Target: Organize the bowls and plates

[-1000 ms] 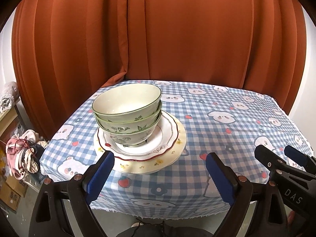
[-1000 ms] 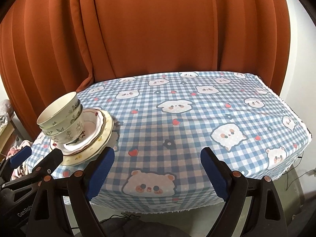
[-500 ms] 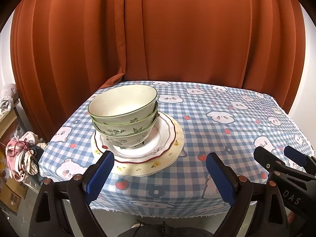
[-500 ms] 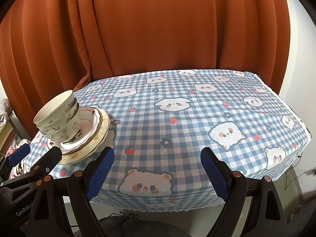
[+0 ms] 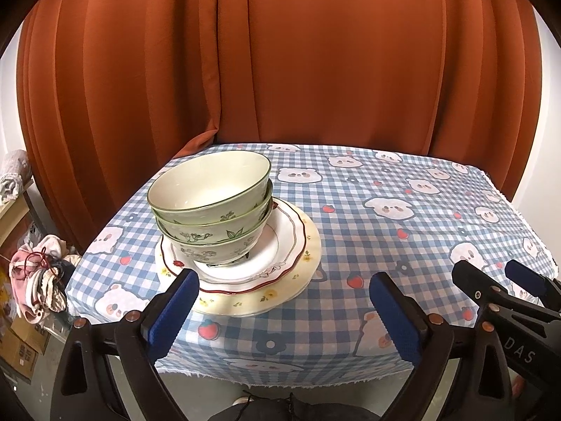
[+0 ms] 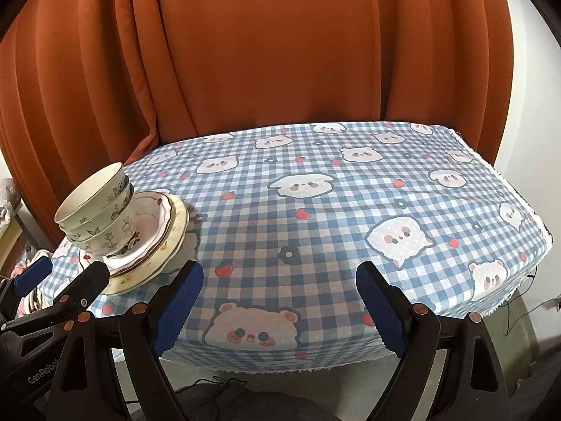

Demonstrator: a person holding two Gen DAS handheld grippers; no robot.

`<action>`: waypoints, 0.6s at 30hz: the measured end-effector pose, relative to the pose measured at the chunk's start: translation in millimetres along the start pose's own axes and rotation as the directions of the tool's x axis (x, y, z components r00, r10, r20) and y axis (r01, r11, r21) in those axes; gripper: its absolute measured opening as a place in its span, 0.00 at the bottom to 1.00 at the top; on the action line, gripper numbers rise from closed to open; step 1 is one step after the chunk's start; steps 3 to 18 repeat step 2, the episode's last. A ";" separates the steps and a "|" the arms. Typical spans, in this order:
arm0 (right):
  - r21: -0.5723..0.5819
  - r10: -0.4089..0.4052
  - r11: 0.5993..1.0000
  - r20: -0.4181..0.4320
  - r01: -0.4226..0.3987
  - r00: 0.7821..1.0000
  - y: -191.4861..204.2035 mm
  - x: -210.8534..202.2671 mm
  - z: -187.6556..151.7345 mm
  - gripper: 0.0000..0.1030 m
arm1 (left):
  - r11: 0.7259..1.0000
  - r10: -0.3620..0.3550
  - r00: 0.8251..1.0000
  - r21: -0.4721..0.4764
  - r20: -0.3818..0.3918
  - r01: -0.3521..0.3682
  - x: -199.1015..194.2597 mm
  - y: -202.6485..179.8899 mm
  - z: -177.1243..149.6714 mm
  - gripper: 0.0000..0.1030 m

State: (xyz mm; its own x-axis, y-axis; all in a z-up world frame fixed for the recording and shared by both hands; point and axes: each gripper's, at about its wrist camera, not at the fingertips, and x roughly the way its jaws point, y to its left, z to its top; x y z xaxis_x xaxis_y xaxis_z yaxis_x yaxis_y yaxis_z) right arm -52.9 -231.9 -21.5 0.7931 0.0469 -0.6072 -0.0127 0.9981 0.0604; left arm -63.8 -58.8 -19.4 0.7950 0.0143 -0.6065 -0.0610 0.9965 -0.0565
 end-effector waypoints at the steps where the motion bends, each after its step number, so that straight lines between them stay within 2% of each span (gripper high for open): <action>1: 0.000 0.000 1.000 0.000 0.000 1.000 -0.4 0.4 0.5 0.88 | 1.000 0.001 1.000 0.001 0.001 -0.001 0.2 -1.5 0.2 0.96; 18: 0.001 0.001 1.000 0.001 -0.001 1.000 -1.1 0.4 0.5 0.88 | 1.000 0.000 1.000 0.003 0.000 0.000 0.8 -2.6 0.5 0.96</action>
